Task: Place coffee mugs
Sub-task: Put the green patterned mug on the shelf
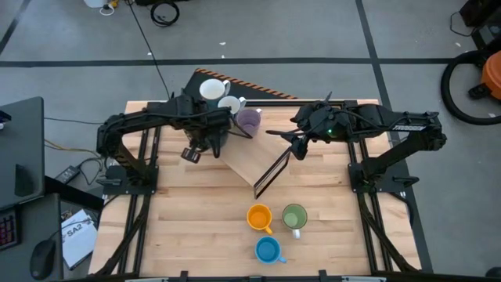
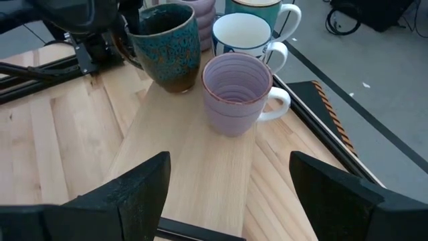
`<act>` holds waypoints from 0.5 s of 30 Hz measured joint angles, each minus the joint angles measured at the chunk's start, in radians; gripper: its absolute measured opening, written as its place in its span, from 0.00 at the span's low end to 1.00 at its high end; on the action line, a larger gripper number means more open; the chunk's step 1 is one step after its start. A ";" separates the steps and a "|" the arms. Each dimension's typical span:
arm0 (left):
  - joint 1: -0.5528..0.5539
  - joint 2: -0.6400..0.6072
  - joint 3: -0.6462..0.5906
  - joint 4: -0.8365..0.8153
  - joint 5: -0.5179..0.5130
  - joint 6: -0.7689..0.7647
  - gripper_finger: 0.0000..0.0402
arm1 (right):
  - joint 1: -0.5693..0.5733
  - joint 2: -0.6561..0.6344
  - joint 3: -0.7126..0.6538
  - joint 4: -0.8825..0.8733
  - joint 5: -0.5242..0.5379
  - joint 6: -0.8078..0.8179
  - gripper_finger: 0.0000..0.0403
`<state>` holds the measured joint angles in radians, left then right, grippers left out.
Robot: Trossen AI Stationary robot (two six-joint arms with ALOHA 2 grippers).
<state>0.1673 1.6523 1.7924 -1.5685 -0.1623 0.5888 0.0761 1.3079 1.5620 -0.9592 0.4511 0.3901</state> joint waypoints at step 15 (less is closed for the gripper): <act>0.000 0.005 0.000 -0.001 -0.003 0.001 0.16 | 0.000 0.000 0.000 0.000 0.000 0.000 0.77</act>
<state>0.1673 1.6573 1.7922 -1.5697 -0.1656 0.5896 0.0761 1.3079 1.5620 -0.9588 0.4507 0.3901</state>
